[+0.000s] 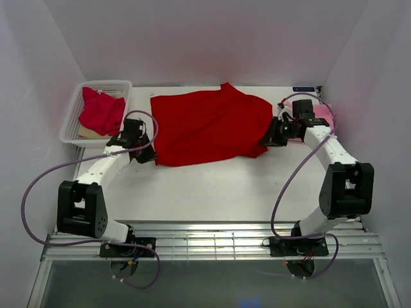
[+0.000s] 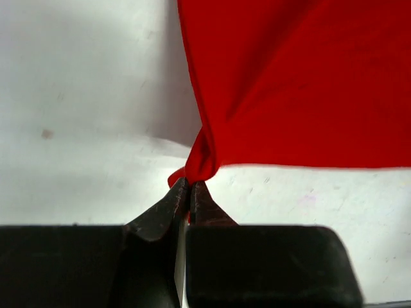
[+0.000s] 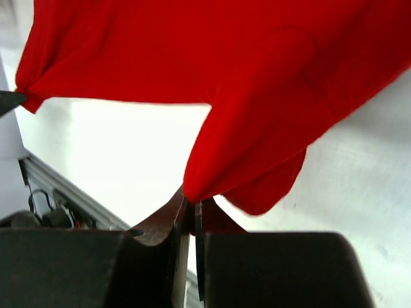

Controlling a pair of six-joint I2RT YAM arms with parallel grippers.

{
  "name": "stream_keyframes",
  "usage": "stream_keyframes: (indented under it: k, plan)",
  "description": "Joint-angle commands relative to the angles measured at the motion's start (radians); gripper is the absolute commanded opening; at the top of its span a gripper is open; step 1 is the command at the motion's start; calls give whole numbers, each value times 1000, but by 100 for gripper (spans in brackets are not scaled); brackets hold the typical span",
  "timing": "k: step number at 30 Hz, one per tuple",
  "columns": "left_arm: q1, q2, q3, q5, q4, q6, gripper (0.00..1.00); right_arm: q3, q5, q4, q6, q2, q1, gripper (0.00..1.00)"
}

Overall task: Fold and stack the t-shirts
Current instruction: Flatten out the tshirt

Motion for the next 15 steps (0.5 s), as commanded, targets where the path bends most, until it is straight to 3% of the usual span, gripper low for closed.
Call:
stream_keyframes:
  k: [1,8,15]
  plan:
    - [4,-157,-10,-76,-120,-78,0,1,18,-155,-68,-35,33,8]
    - [4,-217,-6,-101,-303,-84,0,-47,167,-382,-70,-110,89,8]
    - [2,-151,5,-109,-406,-47,0,-70,317,-558,-53,-184,110,8]
